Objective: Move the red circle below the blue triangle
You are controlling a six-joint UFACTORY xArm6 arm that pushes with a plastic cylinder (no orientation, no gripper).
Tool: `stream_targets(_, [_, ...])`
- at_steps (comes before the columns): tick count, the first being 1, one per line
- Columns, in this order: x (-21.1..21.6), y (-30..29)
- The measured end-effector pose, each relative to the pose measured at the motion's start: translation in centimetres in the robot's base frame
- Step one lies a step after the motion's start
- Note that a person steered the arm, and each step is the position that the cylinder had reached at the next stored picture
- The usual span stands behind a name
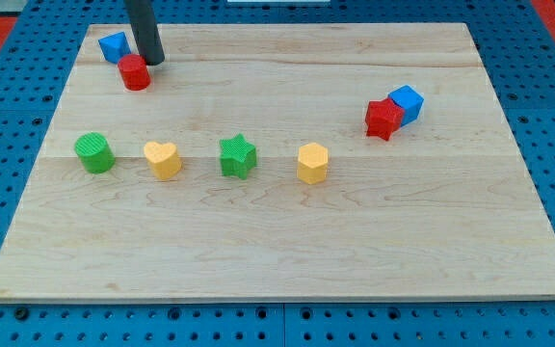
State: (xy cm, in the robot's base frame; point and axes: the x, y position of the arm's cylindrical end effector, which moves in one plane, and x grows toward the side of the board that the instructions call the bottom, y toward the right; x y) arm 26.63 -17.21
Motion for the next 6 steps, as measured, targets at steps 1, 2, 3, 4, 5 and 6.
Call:
stream_targets(1, [2.1, 1.8])
stream_targets(2, [3.4, 0.2])
stream_targets(3, [2.3, -2.0])
stream_targets(4, [2.2, -3.1])
stream_targets(5, [2.2, 1.0])
stream_targets(6, [1.4, 10.5])
